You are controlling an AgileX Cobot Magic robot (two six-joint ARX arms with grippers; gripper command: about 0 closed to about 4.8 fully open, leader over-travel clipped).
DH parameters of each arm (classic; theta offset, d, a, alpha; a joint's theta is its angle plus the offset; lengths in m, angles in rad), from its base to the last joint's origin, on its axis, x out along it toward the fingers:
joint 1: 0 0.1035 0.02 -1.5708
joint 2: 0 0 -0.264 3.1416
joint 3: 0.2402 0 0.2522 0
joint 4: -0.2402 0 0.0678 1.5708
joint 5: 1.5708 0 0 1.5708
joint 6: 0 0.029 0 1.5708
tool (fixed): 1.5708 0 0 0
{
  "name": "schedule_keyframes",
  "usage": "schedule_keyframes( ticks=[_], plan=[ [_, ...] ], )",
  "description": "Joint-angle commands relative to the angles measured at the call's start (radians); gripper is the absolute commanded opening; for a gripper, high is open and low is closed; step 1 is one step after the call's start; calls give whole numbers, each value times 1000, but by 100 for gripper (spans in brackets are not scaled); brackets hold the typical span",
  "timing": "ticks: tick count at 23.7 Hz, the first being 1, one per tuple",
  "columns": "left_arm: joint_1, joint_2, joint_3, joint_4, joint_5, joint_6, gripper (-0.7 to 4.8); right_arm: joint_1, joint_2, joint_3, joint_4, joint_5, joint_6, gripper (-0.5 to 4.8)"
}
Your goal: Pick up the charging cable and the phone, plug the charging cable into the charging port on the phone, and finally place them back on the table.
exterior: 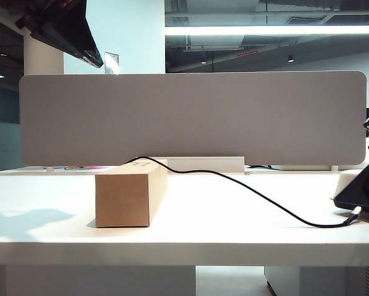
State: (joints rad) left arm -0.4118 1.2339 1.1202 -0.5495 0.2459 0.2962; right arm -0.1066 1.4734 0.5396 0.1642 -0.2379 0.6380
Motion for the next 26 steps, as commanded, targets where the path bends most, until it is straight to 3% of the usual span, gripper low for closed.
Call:
schedule_keyframes(
  ticks=[1, 13, 15, 17, 20, 26],
  plan=[
    [1, -5, 0, 10, 5, 4, -6, 0, -4, -6, -88, 11, -3, 373],
    [1, -5, -20, 22, 44, 5, -6, 2, -241, -6, -187, 22, -75, 373],
    [1, -5, -20, 36, 47, 4, -6, 4, -328, -6, -224, 37, -153, 310],
    [1, -4, -20, 51, 47, 4, -6, 10, -385, -7, -253, 71, -187, 199],
    [1, -4, -20, 65, 54, 4, -6, 19, -482, -52, -255, 140, -221, 81],
    [1, -4, -20, 69, 54, 4, -6, 19, -699, -262, -135, 163, -225, 8]
  ],
)
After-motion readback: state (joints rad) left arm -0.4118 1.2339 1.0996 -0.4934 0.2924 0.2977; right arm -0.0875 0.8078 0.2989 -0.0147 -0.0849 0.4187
